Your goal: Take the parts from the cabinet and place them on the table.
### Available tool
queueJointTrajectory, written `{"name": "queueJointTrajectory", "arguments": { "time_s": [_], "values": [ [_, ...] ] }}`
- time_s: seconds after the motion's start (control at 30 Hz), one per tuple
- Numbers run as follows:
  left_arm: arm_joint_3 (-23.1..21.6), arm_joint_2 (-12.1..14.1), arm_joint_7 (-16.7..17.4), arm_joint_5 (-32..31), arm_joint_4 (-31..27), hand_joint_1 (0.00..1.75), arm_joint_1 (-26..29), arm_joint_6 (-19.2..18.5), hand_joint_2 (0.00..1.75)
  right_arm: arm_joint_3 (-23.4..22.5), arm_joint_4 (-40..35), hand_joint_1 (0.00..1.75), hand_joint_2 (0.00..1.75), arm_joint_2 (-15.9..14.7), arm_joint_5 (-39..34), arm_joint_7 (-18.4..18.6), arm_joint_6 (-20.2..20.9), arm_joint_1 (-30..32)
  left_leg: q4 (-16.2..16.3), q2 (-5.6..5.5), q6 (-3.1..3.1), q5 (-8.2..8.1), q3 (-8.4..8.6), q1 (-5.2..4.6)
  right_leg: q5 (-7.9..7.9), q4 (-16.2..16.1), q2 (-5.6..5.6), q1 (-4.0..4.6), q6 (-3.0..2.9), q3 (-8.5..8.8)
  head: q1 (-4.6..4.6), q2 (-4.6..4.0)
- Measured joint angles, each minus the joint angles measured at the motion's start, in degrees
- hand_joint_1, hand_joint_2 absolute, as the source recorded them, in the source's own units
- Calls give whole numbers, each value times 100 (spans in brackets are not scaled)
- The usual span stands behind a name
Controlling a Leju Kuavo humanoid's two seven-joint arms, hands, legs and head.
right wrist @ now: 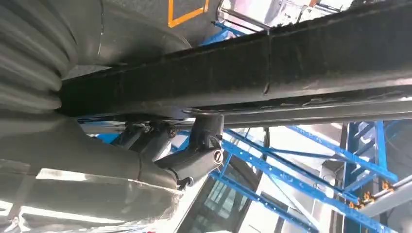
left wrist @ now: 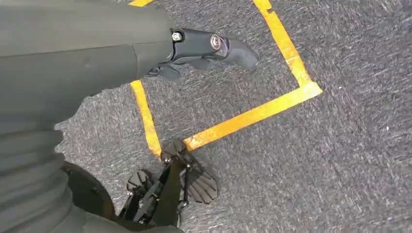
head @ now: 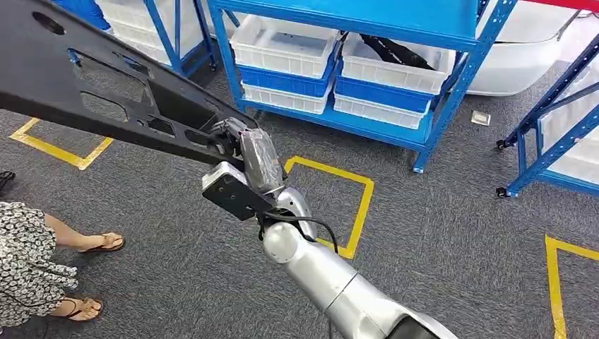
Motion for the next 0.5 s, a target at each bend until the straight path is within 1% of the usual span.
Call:
{"name": "queueJointTrajectory", "arguments": {
  "time_s": [0.03,0.07,0.1,0.13,0.17,0.2,0.23,0.27,0.3,0.33,0.37,0.4,0.43,0.47,0.5],
  "values": [
    [0,0,0,0,0,0,-1,-2,175,0,0,175,175,-2,0,0,0,-5,390,46,-37,-219,-171,13,-9,0,-11,8,-25,7,-6,0],
    [0,0,0,0,0,0,-1,-2,175,0,0,175,175,-4,-2,2,0,-5,828,72,-65,-417,-379,23,-13,0,-23,20,-30,10,-4,0],
    [0,0,0,0,0,0,-1,-2,175,2,11,175,175,-7,-4,2,0,-3,1341,89,-88,-611,-638,30,-16,1,-37,33,-32,8,-9,0],
    [0,0,0,0,0,0,0,-2,175,4,18,175,175,-7,-4,2,0,2,1601,98,-92,-667,-781,35,-18,2,-52,43,-35,8,-6,0],
    [0,0,0,0,0,0,1,-2,175,9,24,175,175,-7,-4,2,0,6,1565,101,-84,-592,-780,38,-21,2,-60,49,-37,13,-6,0],
    [0,0,0,0,0,0,2,-2,175,11,24,175,175,-7,-4,0,0,6,1239,105,-61,-374,-631,37,-27,2,-70,57,-42,22,-9,0],
    [0,2,0,0,0,0,0,-2,175,15,24,175,175,-4,-4,0,0,2,709,112,-28,-103,-364,35,-31,2,-78,62,-44,36,-6,0],
    [0,4,0,0,0,0,-2,-2,175,17,24,175,175,-2,-4,0,0,-7,134,166,19,143,-52,26,-34,1,-81,68,-43,51,-8,0],
    [0,9,0,0,0,0,-8,0,175,17,24,175,175,-2,-4,-2,0,-20,-200,288,49,148,107,-4,-42,-1,-85,82,-29,50,-2,0],
    [0,13,0,0,0,0,-18,-2,175,17,24,175,175,-4,-7,-2,0,-32,-205,267,68,148,102,-50,-46,3,-96,154,-15,27,5,0],
    [0,15,0,0,0,0,-18,0,175,17,24,175,175,-4,-13,-2,0,-33,-197,242,95,137,84,-61,-55,2,-109,135,6,22,-11,0],
    [0,17,0,0,0,0,-16,0,175,22,24,175,175,-4,-13,-4,0,-31,-198,218,115,136,76,-76,-52,-13,-138,128,23,31,-2,0],
    [0,17,2,0,0,0,-17,2,175,30,24,175,175,-2,-13,-4,0,-40,-223,189,146,154,85,-85,-42,-43,-160,134,70,47,-8,0],
    [0,17,2,0,0,0,-16,2,175,31,15,175,175,-2,-13,-4,0,-43,-342,172,211,218,161,-26,-75,-7,-156,157,96,11,-6,0],
    [0,2,4,0,0,0,-16,2,175,33,15,175,175,-11,-11,-4,0,-48,-376,154,227,238,187,-38,-145,104,-124,150,102,-39,29,0]
  ]
}}
